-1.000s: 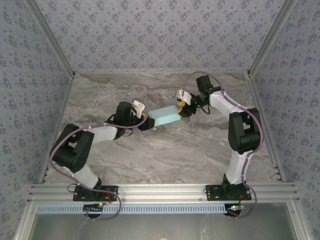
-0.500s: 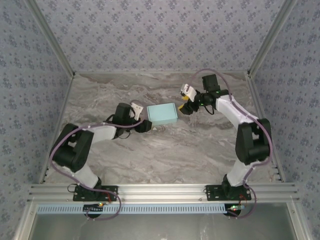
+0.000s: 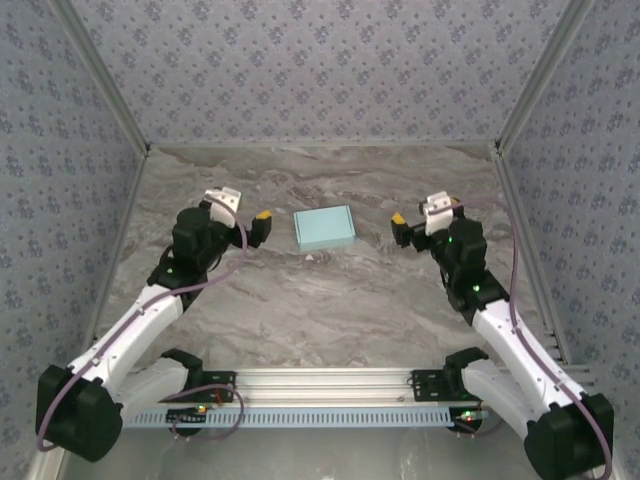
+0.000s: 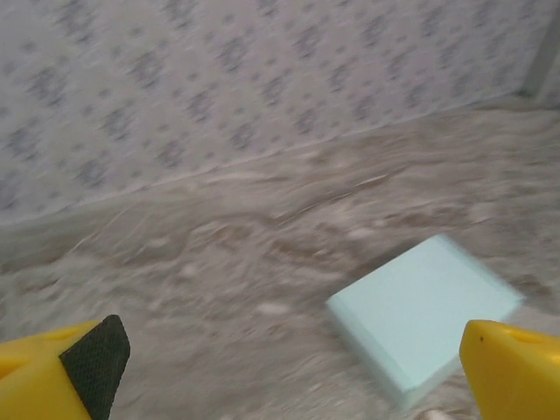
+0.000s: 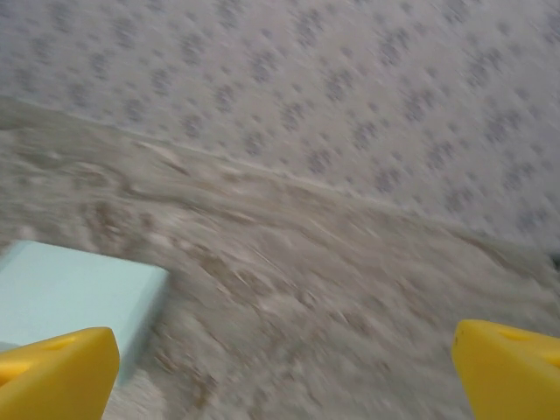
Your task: Fold the paper box
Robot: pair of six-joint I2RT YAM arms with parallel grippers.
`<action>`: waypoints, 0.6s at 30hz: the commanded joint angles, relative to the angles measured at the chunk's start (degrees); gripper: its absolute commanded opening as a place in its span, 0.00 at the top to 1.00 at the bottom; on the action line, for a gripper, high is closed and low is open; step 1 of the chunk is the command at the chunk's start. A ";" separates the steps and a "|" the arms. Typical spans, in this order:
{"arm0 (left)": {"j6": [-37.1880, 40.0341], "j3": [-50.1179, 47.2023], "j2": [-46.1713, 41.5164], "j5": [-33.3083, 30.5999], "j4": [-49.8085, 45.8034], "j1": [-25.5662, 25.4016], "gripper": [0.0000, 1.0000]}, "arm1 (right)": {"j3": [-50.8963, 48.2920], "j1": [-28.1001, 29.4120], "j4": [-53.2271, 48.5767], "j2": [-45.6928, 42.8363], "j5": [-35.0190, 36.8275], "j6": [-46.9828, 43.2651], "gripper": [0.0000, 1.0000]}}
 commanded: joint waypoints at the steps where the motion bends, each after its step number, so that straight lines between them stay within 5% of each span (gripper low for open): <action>1: -0.32 -8.40 2.16 -9.14 6.88 4.36 0.01 | -6.83 -2.38 6.09 -0.40 10.19 3.62 0.00; 3: -0.81 -11.69 6.04 -12.48 12.31 7.87 0.01 | -11.03 -4.73 10.71 0.74 7.37 4.36 0.00; 10: -1.73 -12.41 20.88 -2.32 25.14 16.67 0.01 | -17.09 -11.79 28.47 15.13 7.41 6.00 0.00; 12: 0.20 -8.39 22.97 -1.90 19.60 17.26 0.01 | -18.10 -14.59 37.52 22.36 2.68 8.56 0.00; 14: 2.47 -8.60 24.59 -2.47 22.95 17.79 0.01 | -15.86 -14.70 35.19 23.99 1.62 6.47 0.00; 18: -2.35 -14.53 32.63 10.22 42.99 26.09 0.01 | -16.00 -18.08 43.60 31.05 -0.83 7.48 0.00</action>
